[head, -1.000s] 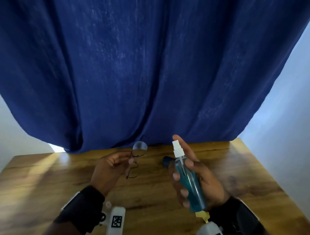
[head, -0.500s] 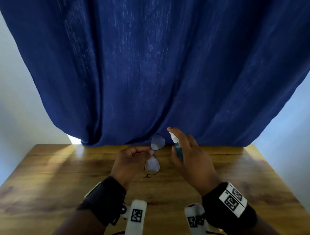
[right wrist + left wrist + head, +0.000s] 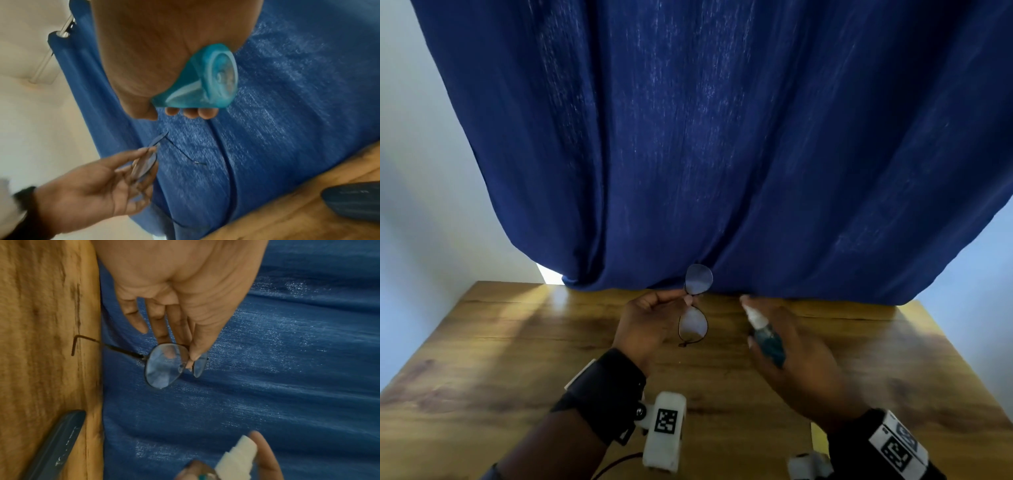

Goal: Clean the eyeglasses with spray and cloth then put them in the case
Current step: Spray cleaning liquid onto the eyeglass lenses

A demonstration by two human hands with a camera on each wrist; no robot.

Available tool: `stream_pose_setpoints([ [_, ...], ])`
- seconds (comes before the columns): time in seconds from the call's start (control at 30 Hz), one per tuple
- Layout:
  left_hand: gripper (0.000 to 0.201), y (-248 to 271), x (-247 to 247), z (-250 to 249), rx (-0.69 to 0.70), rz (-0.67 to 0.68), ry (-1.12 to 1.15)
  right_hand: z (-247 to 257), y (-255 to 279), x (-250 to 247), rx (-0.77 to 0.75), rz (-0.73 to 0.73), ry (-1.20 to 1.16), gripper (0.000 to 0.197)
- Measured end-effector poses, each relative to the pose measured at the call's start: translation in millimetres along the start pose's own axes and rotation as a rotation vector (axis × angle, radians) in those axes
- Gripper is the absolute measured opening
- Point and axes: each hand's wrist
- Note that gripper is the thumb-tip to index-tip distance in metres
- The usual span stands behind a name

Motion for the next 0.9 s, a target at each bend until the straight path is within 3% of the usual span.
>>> stream_pose_setpoints([
  [0.1, 0.014, -2.4, 3.4, 0.4, -0.01, -0.017, 0.024, 6.5, -0.8, 14.7, -0.039, 0.137, 0.101, 0.065],
  [0.23, 0.023, -3.5, 6.3, 2.9, -0.01, -0.015, 0.052, 9.9, -10.0, 14.5, -0.083, -0.003, 0.129, 0.057],
  [0.47, 0.02, -1.6, 10.6, 2.7, 0.018, -0.022, 0.043, -1.2, -11.6, 25.8, 0.028, 0.036, 0.101, 0.06],
  [0.6, 0.024, 2.2, 9.3, 6.1, 0.016, 0.003, 0.037, -8.9, -2.3, 25.5, 0.039, -0.082, -0.246, 0.07],
  [0.67, 0.029, 3.8, 8.1, 7.2, 0.025, 0.038, 0.063, -15.9, 0.0, 21.8, 0.145, -0.093, -0.527, 0.075],
  [0.73, 0.034, 3.8, 7.2, 7.5, 0.047, 0.082, 0.148, -24.8, -0.4, 19.9, 0.351, -0.049, -0.743, 0.06],
  [0.8, 0.035, 3.1, 8.5, 8.8, 0.074, 0.132, 0.275, -33.9, -0.6, 21.7, 0.495, 0.035, -1.013, 0.056],
  [0.9, 0.026, 2.9, 15.7, 14.9, 0.084, 0.206, 0.421, -34.7, -6.2, 22.0, 0.479, 0.153, -1.214, 0.05],
])
Point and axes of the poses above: each hand's wrist, its own y-axis away from the middle knuckle, its own x-axis out of the palm, z = x × y, and after that the axes turned 14 degrees about z, right-handed
